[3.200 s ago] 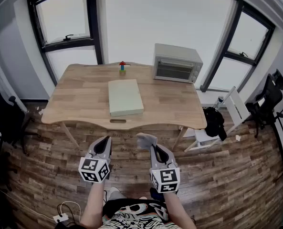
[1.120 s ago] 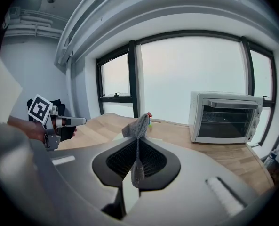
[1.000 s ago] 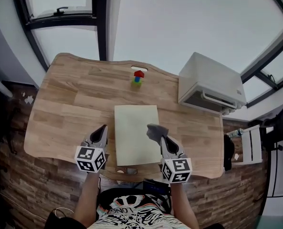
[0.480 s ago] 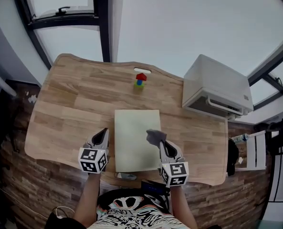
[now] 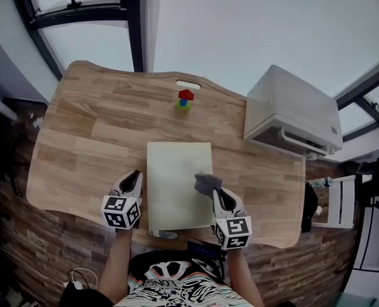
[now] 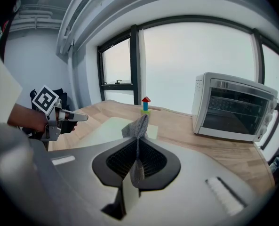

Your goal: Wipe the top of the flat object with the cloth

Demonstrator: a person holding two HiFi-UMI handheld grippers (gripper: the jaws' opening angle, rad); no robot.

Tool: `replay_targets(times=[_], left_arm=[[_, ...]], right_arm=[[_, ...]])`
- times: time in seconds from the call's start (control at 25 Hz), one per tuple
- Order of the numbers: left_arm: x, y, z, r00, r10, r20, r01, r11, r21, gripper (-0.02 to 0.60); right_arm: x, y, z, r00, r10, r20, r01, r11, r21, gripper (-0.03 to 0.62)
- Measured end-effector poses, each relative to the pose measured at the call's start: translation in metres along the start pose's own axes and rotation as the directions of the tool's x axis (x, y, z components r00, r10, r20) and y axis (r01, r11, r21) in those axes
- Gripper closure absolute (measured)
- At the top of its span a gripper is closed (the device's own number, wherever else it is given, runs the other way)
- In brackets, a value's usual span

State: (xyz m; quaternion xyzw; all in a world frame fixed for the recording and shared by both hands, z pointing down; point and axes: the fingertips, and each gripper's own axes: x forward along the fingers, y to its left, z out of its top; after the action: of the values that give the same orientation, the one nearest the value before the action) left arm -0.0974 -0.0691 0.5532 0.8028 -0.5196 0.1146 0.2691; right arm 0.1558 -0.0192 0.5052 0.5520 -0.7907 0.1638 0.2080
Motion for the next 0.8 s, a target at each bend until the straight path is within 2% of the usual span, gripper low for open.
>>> replay_targets(times=[0.12,0.2,0.48,0.8], left_arm=[[0.006,-0.001,-0.008,1.000,-0.008,-0.024,0.008,1.000,-0.012,0.517],[0.010,-0.001,-0.015,0.999,-0.014,-0.044,0.013,0.999,-0.030,0.482],[0.024,-0.005,-0.031,0.994,-0.041,-0.100,0.034,0.997,-0.066,0.468],[0.031,-0.005,-0.039,0.990,-0.052,-0.130,0.041,0.995,-0.085,0.468]], right_arm=[[0.006,-0.002,-0.006,1.000,0.007,-0.021,-0.007,1.000,-0.004,0.582],[0.009,-0.003,-0.009,0.999,0.009,-0.032,-0.009,1.000,-0.010,0.582],[0.017,-0.012,-0.016,0.996,-0.020,-0.082,0.014,0.997,-0.078,0.582],[0.028,-0.022,-0.027,0.986,-0.097,-0.139,0.061,0.969,-0.240,0.582]])
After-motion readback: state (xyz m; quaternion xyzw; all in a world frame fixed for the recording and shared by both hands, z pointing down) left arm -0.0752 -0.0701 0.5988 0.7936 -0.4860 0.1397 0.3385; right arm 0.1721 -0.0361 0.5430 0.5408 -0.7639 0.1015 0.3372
